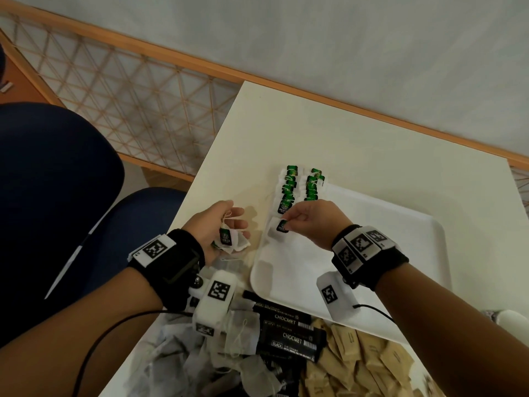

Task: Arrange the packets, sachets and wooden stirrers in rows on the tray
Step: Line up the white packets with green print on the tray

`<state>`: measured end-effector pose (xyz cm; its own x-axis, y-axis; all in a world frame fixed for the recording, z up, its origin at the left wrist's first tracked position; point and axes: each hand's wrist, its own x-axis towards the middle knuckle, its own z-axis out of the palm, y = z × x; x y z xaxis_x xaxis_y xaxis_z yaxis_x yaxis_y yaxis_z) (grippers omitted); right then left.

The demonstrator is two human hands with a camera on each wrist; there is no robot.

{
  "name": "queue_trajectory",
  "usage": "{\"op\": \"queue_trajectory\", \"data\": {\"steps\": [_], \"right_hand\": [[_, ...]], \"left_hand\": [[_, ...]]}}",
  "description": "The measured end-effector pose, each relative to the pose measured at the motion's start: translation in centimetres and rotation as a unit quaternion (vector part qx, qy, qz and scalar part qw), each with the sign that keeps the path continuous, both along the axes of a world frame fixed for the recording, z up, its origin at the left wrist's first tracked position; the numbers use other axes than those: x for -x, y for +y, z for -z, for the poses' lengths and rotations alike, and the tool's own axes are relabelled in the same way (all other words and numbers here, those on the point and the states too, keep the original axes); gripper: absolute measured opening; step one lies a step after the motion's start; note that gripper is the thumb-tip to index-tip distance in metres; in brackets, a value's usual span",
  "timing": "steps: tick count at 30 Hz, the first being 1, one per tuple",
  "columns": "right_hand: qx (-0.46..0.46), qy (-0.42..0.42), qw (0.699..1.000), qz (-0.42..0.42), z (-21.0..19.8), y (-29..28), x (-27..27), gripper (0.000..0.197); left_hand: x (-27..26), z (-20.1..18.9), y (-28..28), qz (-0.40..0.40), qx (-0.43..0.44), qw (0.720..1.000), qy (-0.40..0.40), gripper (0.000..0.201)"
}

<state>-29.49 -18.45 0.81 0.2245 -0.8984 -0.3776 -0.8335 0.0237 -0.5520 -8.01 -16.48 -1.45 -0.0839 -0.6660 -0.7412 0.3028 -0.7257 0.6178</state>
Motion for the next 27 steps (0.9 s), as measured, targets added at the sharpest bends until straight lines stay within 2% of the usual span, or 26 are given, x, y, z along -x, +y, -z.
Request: {"op": "queue_trajectory", "data": {"steps": [6,13,17,19,21,24,27], "right_hand": [[0.018,0.015,0.999,0.029,0.8,-1.5,0.0,0.014],[0.024,0.024,0.999,0.030,1.0,-1.5,0.0,0.018],[0.097,-0.007,0.995,0.032,0.0,-0.8,-0.3,0.027],[0.113,-0.064,0.991,0.009,-1.2,0.2,-0.9,0.025],[0.077,-0.104,0.990,-0.048,-2.6,1.7,-1.9,0.028],[0.080,-0.094,0.984,-0.127,-3.1,3.5,-3.2,0.034],[0.111,-0.108,0.982,-0.105,-2.6,3.7,-3.4,0.014]], "left_hand": [[0.2,-0.3,-0.4,0.012,-0.011,1.000,0.015,0.046],[1.1,-0.7,0.0,0.049,-0.007,0.999,0.014,0.051],[1.5,-1.1,0.2,0.046,-0.005,0.999,0.023,0.053],[1.8,-1.2,0.3,0.047,-0.005,0.999,0.026,0.053],[2.0,-1.3,0.4,0.051,-0.005,0.998,0.027,0.053],[2.3,-1.3,0.5,0.051,0.001,0.998,0.033,0.051],[2.7,-1.6,0.7,0.059,0.003,0.997,0.049,0.047]]}}
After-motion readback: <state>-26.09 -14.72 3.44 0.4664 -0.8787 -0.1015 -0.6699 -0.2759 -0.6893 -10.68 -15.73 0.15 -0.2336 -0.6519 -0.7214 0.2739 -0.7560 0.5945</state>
